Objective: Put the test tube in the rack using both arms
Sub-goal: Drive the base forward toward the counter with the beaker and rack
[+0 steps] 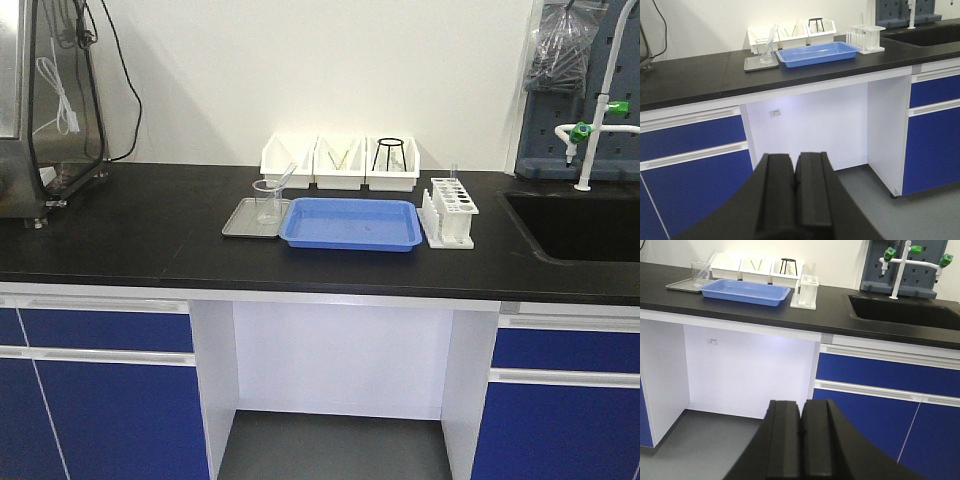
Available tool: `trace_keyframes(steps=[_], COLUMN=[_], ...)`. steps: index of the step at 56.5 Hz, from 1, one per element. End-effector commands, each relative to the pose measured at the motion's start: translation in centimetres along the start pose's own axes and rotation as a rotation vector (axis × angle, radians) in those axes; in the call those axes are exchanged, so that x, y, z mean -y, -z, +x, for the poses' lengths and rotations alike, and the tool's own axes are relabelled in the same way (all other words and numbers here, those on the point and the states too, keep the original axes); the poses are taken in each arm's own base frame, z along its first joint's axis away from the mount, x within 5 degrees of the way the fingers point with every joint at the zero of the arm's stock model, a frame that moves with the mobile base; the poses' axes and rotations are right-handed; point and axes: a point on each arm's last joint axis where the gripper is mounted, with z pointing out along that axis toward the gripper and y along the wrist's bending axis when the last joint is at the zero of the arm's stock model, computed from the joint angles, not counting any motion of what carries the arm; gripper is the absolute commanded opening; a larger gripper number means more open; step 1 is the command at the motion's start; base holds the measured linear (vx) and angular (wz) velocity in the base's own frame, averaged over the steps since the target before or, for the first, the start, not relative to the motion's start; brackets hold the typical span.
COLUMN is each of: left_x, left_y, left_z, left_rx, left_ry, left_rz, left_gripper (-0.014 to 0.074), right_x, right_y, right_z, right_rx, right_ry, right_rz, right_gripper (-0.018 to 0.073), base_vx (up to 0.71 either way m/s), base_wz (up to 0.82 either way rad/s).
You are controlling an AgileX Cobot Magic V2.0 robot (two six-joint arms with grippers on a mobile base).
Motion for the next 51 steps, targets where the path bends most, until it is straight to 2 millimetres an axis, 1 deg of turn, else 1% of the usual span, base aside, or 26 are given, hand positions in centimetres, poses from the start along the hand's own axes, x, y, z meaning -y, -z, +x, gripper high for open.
trace_keyframes(steps=[1, 51], left_x=[-0.18, -0.18], left_y=[0.22, 0.22], left_z=[-1.45, -1.45], left_rx=[0.104, 0.104], left_ry=[0.012, 0.012], left_rz=[-0.016, -0.016], left_gripper=[-0.0007, -0.0007], right_x=[-0.02, -0.02], right_y=[-0.04, -0.04], right_z=[-0.14, -0.14], right_rx=[0.068, 0.068], right_ry=[0.011, 0.011], right_rz=[0.008, 0.008], right_gripper=[-0.001, -0.001], base_vx=[0.0, 0.0], base_wz=[0.0, 0.0])
